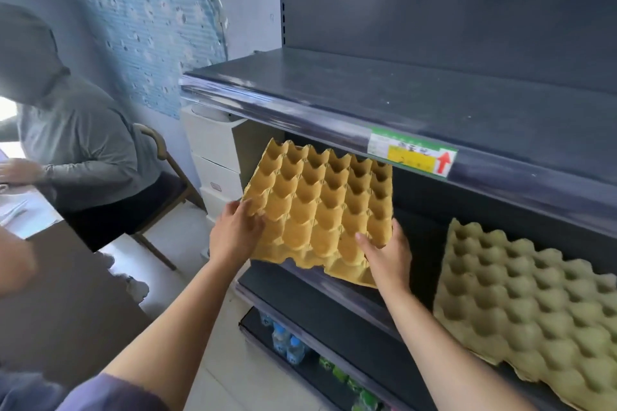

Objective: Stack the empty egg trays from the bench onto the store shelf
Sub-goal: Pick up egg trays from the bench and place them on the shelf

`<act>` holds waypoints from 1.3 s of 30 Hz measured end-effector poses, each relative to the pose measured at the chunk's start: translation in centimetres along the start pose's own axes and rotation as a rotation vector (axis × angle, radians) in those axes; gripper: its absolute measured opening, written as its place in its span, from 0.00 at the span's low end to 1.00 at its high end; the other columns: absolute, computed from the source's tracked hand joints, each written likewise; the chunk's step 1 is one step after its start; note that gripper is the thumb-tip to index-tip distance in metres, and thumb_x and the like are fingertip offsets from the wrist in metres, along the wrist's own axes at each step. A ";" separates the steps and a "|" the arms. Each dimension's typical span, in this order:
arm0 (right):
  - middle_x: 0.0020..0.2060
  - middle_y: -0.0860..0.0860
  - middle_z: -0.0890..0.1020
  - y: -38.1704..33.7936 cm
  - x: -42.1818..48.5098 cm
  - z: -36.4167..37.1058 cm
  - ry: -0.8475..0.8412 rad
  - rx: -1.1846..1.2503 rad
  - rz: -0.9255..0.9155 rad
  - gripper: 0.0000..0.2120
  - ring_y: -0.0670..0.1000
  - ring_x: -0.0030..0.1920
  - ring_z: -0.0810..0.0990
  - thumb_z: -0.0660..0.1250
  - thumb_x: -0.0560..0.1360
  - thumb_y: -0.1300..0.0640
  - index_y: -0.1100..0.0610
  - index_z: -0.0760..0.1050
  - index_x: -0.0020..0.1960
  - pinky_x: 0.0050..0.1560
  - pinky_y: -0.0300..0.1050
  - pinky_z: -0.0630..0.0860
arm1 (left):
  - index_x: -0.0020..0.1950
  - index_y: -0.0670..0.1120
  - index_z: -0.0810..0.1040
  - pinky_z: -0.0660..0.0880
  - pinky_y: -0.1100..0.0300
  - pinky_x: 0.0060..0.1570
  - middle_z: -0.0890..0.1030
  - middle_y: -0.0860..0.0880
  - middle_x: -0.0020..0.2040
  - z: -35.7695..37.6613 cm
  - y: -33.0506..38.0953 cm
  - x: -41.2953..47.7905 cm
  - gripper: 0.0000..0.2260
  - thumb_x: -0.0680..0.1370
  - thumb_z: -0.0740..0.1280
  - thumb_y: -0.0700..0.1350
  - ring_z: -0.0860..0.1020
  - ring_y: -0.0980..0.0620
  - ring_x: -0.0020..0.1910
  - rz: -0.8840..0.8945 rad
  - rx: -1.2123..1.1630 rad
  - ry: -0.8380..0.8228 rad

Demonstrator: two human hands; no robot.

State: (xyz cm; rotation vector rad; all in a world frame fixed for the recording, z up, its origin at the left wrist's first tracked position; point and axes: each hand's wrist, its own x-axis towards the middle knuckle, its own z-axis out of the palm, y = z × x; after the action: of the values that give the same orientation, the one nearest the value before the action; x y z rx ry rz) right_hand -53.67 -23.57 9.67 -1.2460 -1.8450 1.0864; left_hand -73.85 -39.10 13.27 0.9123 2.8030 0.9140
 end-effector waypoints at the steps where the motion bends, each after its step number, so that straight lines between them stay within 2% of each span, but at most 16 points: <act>1: 0.71 0.58 0.66 -0.3 0.8 1.0 0.010 -0.002 0.008 0.41 0.57 0.70 0.66 0.72 0.71 0.46 0.56 0.56 0.76 0.66 0.54 0.68 | 0.71 0.50 0.65 0.65 0.45 0.64 0.64 0.43 0.72 0.1 -0.2 1.0 0.22 0.78 0.59 0.56 0.66 0.40 0.67 0.015 0.098 0.031; 4: 0.71 0.60 0.65 -1.3 2.5 3.9 0.049 -0.017 0.033 0.41 0.59 0.70 0.67 0.72 0.71 0.46 0.57 0.56 0.76 0.64 0.52 0.68 | 0.70 0.54 0.66 0.56 0.47 0.69 0.63 0.46 0.73 0.8 -0.8 3.3 0.23 0.77 0.58 0.60 0.60 0.42 0.71 0.194 0.275 0.042; 7: 0.71 0.62 0.65 -2.1 3.8 6.6 0.080 -0.059 0.056 0.41 0.60 0.70 0.66 0.72 0.71 0.46 0.58 0.56 0.76 0.62 0.53 0.69 | 0.69 0.55 0.69 0.53 0.48 0.70 0.67 0.48 0.71 2.1 -1.3 4.9 0.21 0.77 0.60 0.59 0.61 0.45 0.71 0.449 0.299 -0.040; 10: 0.71 0.63 0.65 -2.9 4.5 9.1 0.106 -0.100 0.092 0.42 0.60 0.71 0.65 0.71 0.71 0.45 0.59 0.55 0.76 0.61 0.56 0.72 | 0.69 0.56 0.69 0.51 0.51 0.70 0.68 0.51 0.70 3.4 -1.8 6.5 0.24 0.75 0.60 0.63 0.62 0.47 0.70 0.590 0.336 -0.138; 13: 0.71 0.63 0.65 -3.2 4.6 11.1 0.140 -0.144 0.130 0.42 0.60 0.70 0.66 0.71 0.71 0.44 0.59 0.55 0.76 0.59 0.55 0.72 | 0.70 0.57 0.67 0.52 0.52 0.70 0.66 0.53 0.70 4.6 -2.6 8.2 0.23 0.76 0.59 0.62 0.63 0.50 0.69 0.633 0.408 -0.220; 18: 0.68 0.61 0.68 -3.2 4.6 12.7 0.181 -0.181 0.206 0.41 0.60 0.63 0.74 0.71 0.71 0.45 0.58 0.57 0.75 0.54 0.53 0.77 | 0.68 0.57 0.67 0.55 0.52 0.69 0.66 0.54 0.70 6.0 -3.7 10.3 0.19 0.78 0.60 0.57 0.65 0.50 0.68 0.655 0.423 -0.334; 23: 0.70 0.60 0.65 -2.7 4.8 13.0 0.107 -0.211 0.247 0.40 0.60 0.65 0.72 0.69 0.73 0.46 0.56 0.52 0.76 0.58 0.54 0.76 | 0.67 0.56 0.68 0.57 0.49 0.68 0.68 0.51 0.67 6.7 -4.4 11.0 0.18 0.77 0.60 0.54 0.68 0.49 0.66 0.701 0.379 -0.375; 27: 0.70 0.59 0.65 -2.8 4.9 12.7 0.062 -0.306 0.249 0.40 0.60 0.66 0.70 0.67 0.74 0.44 0.56 0.50 0.77 0.58 0.55 0.76 | 0.66 0.55 0.69 0.59 0.47 0.66 0.69 0.51 0.66 6.5 -4.4 11.1 0.18 0.77 0.60 0.56 0.69 0.48 0.65 0.712 0.366 -0.374; 31: 0.68 0.58 0.67 -3.5 4.6 11.5 0.063 -0.570 0.131 0.32 0.59 0.65 0.70 0.61 0.77 0.42 0.55 0.56 0.75 0.58 0.52 0.76 | 0.62 0.53 0.72 0.65 0.49 0.60 0.73 0.51 0.62 5.8 -3.2 11.2 0.16 0.78 0.57 0.58 0.73 0.46 0.60 0.753 0.352 -0.243; 34: 0.68 0.56 0.68 -4.0 3.9 9.8 0.099 -0.724 -0.018 0.25 0.58 0.64 0.71 0.58 0.79 0.44 0.53 0.61 0.72 0.57 0.51 0.76 | 0.63 0.53 0.72 0.65 0.51 0.59 0.74 0.52 0.63 5.3 -1.2 11.1 0.15 0.79 0.56 0.56 0.72 0.48 0.61 0.807 0.356 -0.209; 39: 0.62 0.55 0.76 -4.7 1.7 4.9 0.246 -0.814 -0.206 0.19 0.58 0.58 0.76 0.60 0.79 0.49 0.56 0.71 0.67 0.52 0.53 0.76 | 0.61 0.51 0.75 0.67 0.51 0.56 0.78 0.51 0.59 4.9 4.2 8.6 0.14 0.79 0.58 0.52 0.74 0.47 0.59 0.936 0.279 -0.154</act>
State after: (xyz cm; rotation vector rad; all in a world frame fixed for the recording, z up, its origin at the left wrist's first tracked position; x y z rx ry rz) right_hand -60.33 -24.27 11.82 -1.4788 -2.2237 0.0241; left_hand -77.59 -29.05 12.62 2.2981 2.3343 0.4292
